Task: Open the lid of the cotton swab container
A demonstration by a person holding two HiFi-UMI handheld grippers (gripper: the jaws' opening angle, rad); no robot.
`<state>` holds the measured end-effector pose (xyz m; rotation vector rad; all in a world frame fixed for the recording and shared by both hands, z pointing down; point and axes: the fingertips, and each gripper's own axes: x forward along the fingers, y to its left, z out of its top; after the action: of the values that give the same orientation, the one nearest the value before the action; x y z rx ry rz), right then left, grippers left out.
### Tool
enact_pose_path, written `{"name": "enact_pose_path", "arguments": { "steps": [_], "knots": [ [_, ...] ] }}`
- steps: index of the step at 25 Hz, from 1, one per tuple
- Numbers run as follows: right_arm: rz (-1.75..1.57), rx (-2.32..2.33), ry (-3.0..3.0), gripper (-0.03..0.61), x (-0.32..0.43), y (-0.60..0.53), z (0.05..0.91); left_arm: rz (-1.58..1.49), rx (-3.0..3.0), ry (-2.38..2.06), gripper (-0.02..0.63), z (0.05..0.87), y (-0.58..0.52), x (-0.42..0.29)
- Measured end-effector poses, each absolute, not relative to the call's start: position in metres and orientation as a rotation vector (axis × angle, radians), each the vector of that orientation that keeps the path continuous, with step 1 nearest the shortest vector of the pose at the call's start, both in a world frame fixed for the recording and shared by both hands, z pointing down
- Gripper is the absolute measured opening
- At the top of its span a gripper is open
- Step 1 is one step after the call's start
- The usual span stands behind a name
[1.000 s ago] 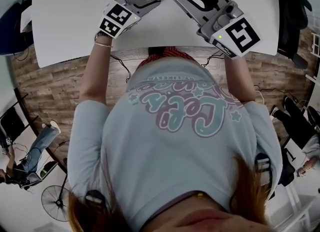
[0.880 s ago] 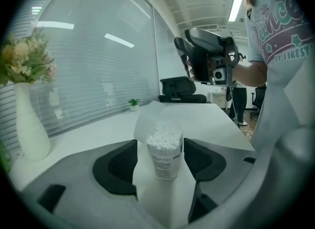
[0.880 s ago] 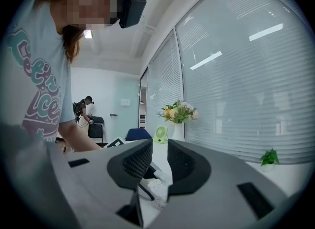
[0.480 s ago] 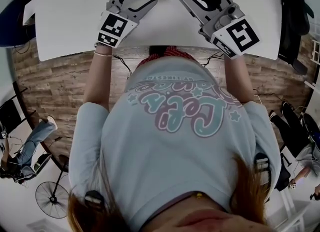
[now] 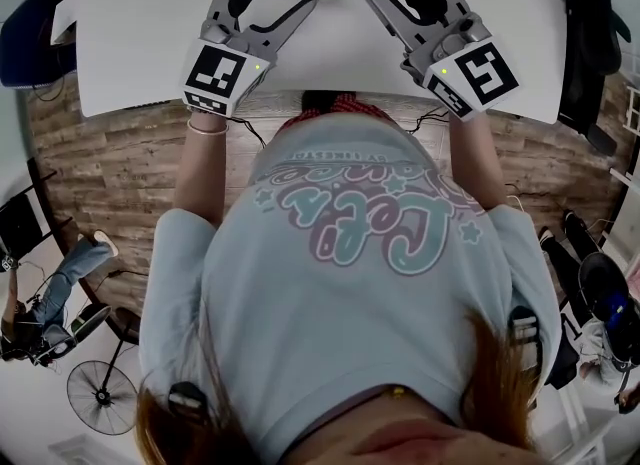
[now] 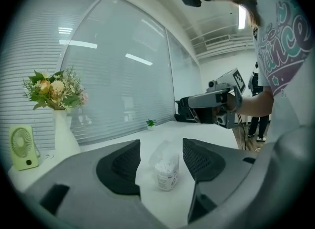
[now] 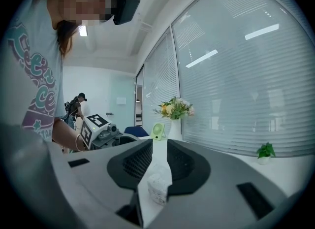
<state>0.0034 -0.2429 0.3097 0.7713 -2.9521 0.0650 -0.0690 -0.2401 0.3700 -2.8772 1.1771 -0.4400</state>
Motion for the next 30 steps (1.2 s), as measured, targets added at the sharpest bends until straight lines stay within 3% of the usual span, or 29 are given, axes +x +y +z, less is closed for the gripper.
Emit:
{"name": "enact_pose_path", "arguments": {
  "steps": [4,13,19,30],
  "knots": [
    [0.077,0.792,-2.948,0.091,0.008,-0.239,0.312,-0.453,-2.857,1.178,0.261,0.362,-0.229,-0.066],
    [0.116,0.800,-2.936,0.092,0.019,-0.237,0.318,-0.375,-2.823,1.272,0.142,0.347,-0.222,-0.067],
    [0.120,0.806,-2.932,0.084,0.015,-0.231,0.319,-0.295,-2.814,1.308,0.099,0.337,-0.217,-0.074],
    [0.144,0.821,-2.922,0.035,0.013,-0.226,0.325,-0.284,-2.815,1.316,0.043,0.335,-0.214,-0.079]
  ]
}}
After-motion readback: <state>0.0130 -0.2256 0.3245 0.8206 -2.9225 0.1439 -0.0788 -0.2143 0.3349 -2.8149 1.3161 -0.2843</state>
